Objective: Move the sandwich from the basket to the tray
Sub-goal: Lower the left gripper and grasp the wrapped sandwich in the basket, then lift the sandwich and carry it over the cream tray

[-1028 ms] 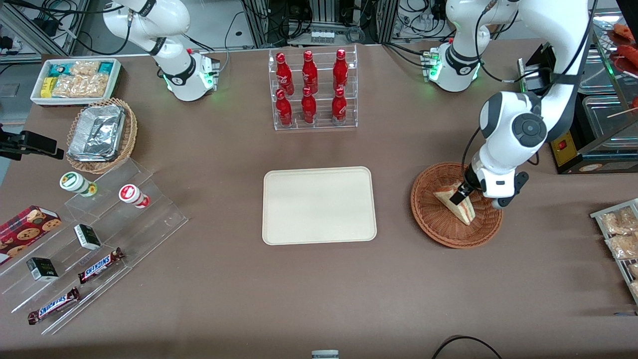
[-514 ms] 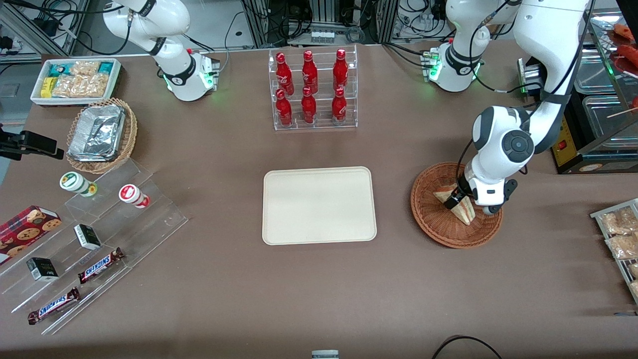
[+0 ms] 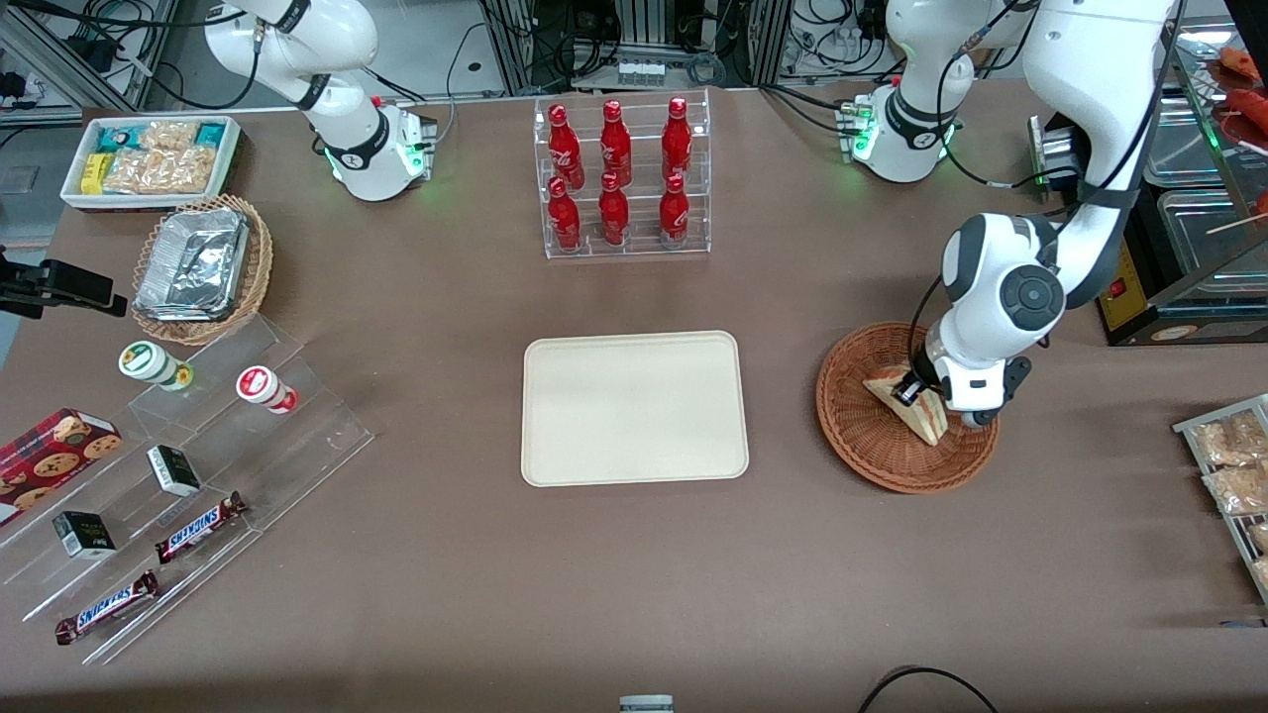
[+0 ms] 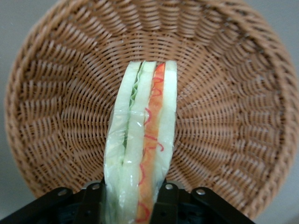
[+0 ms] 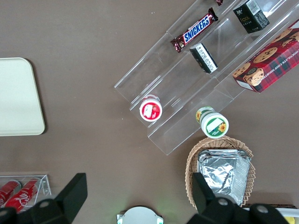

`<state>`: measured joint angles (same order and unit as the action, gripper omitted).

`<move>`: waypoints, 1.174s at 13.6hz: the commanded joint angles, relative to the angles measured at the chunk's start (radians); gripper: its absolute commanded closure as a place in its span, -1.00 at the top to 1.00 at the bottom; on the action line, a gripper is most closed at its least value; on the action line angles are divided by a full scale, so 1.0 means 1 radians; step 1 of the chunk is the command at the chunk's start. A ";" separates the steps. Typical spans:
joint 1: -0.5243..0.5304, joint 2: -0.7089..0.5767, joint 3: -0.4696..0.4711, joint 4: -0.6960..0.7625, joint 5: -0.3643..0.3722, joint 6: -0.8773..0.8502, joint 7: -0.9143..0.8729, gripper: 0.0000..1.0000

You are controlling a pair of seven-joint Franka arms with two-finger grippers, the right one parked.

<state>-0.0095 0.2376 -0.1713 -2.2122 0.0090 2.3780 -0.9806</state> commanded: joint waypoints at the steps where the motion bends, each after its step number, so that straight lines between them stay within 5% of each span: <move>1: -0.009 -0.021 -0.002 0.136 0.017 -0.193 0.046 -1.00; 8: -0.179 0.070 -0.005 0.360 0.014 -0.321 0.214 -1.00; 16: -0.476 0.302 -0.005 0.610 0.003 -0.352 0.071 -1.00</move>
<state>-0.4277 0.4573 -0.1873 -1.7157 0.0096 2.0649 -0.8527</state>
